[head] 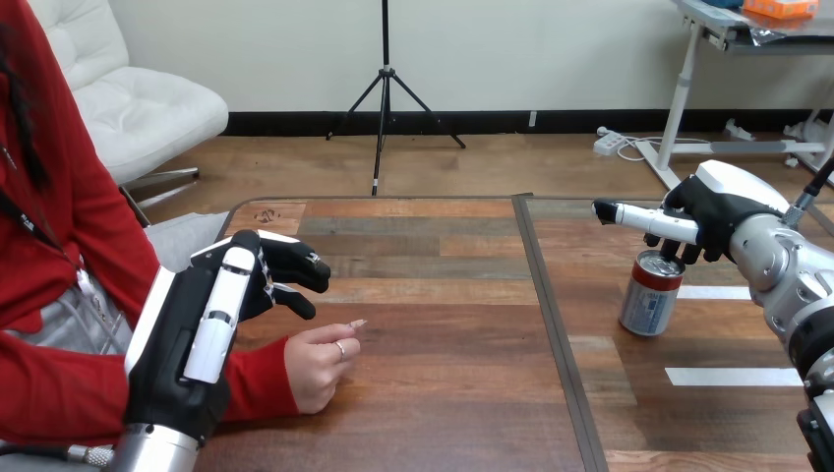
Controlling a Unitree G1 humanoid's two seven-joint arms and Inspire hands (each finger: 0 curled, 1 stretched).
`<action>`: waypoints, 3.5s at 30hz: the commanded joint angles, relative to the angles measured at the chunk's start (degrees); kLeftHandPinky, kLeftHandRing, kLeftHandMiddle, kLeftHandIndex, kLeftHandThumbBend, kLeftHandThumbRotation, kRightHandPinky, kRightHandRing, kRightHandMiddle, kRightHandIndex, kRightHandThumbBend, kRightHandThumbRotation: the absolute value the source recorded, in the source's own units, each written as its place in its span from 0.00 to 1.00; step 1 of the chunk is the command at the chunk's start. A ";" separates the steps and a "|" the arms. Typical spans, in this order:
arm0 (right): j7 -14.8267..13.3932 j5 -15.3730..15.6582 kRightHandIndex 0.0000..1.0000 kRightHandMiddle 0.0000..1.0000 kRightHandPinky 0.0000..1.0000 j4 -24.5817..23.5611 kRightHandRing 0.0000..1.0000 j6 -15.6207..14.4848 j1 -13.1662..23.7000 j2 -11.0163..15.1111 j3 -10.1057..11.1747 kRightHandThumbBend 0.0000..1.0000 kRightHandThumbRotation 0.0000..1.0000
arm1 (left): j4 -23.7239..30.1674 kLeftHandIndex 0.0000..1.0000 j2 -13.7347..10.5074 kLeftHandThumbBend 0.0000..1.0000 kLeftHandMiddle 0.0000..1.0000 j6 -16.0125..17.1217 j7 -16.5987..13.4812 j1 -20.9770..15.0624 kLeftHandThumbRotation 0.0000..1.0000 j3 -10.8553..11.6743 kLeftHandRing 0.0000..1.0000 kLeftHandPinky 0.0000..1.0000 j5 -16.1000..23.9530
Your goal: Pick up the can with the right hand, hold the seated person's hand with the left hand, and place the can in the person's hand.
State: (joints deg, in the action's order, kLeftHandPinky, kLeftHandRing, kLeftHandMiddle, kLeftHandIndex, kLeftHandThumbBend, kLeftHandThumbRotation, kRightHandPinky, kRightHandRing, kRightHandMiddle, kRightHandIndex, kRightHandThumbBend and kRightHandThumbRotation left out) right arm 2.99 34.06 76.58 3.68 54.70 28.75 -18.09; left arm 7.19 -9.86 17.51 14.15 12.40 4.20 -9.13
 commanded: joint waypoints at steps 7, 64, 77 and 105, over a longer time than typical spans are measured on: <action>-3.59 -1.02 0.49 0.50 0.48 -1.27 0.48 1.63 2.94 -0.21 0.49 0.90 1.00 | 0.82 0.47 -0.13 0.10 0.53 1.35 0.42 -4.16 1.00 0.36 0.54 0.41 -0.15; -3.97 -11.09 0.73 0.75 0.64 -0.60 0.73 1.61 1.51 0.07 7.31 1.00 0.97 | 0.77 0.47 -0.24 0.12 0.52 0.73 0.31 -4.55 1.00 0.39 0.52 0.39 0.38; 1.76 -8.88 0.84 0.84 0.71 -0.57 0.82 -1.64 0.60 0.62 5.49 1.00 0.81 | 1.06 0.47 -0.33 0.09 0.52 0.39 0.59 -4.26 1.00 0.54 0.52 0.39 -0.18; 4.51 -7.17 0.90 0.92 0.76 -0.95 0.89 -3.01 -1.34 0.46 3.62 1.00 0.54 | 1.55 0.47 -0.22 0.15 0.52 0.17 -0.07 -3.90 1.00 0.38 0.52 0.41 0.81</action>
State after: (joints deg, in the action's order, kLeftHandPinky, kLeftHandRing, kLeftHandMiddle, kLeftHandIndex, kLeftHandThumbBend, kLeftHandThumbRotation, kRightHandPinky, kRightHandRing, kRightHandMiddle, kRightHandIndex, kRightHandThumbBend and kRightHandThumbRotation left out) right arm 7.04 26.35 76.74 0.75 51.50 28.64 -13.62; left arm 7.11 -9.88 17.45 14.40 10.86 4.20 -8.54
